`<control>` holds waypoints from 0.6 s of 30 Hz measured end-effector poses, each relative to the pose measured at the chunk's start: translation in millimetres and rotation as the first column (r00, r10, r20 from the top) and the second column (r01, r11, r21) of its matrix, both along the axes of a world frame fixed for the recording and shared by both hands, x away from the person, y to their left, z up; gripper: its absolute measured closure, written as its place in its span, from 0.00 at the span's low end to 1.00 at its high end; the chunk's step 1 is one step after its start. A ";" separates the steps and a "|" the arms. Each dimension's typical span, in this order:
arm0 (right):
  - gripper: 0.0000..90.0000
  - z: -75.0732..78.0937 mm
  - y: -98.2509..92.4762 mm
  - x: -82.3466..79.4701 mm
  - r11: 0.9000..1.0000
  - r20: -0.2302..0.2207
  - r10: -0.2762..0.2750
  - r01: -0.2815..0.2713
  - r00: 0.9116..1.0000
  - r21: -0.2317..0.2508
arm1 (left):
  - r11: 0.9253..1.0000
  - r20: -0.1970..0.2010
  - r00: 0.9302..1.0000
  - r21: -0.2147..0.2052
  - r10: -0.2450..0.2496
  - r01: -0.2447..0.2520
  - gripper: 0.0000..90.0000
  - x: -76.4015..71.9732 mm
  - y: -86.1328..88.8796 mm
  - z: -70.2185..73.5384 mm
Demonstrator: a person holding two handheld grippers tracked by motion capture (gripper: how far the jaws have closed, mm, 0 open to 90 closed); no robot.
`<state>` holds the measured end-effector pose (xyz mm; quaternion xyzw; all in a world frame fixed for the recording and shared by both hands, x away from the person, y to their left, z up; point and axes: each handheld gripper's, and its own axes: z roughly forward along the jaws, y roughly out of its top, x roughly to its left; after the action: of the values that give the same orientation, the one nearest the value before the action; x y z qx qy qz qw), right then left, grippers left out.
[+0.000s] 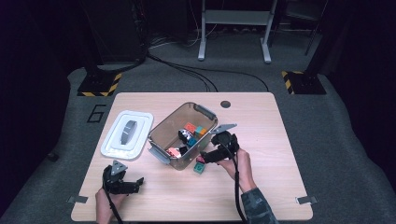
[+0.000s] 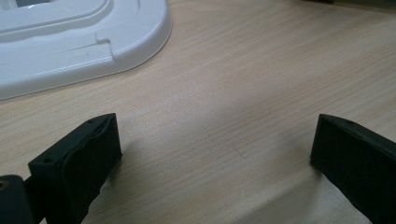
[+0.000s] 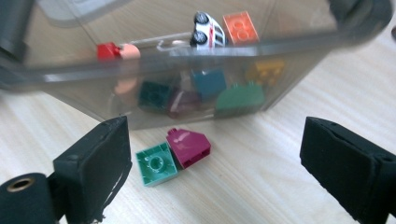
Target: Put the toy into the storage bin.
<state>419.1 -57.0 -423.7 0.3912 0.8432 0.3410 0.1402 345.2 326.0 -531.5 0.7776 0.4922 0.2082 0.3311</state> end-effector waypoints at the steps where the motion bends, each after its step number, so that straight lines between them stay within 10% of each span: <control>1: 0.11 -7.5 -0.7 -0.4 1.000 0.001 -0.003 0.003 1.000 0.006 | 1.000 0.002 1.000 -0.003 0.001 -0.001 0.02 0.1 -0.2 -0.2; 18: 0.34 -69.7 15.0 5.5 0.995 -0.011 -0.039 0.040 0.999 0.091 | 1.000 0.000 1.000 -0.001 0.000 0.000 0.02 0.0 -0.1 -0.1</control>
<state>424.5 -42.0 -493.4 0.4152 0.8196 0.3744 0.1249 345.2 325.9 -531.6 0.7773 0.4926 0.2079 0.3316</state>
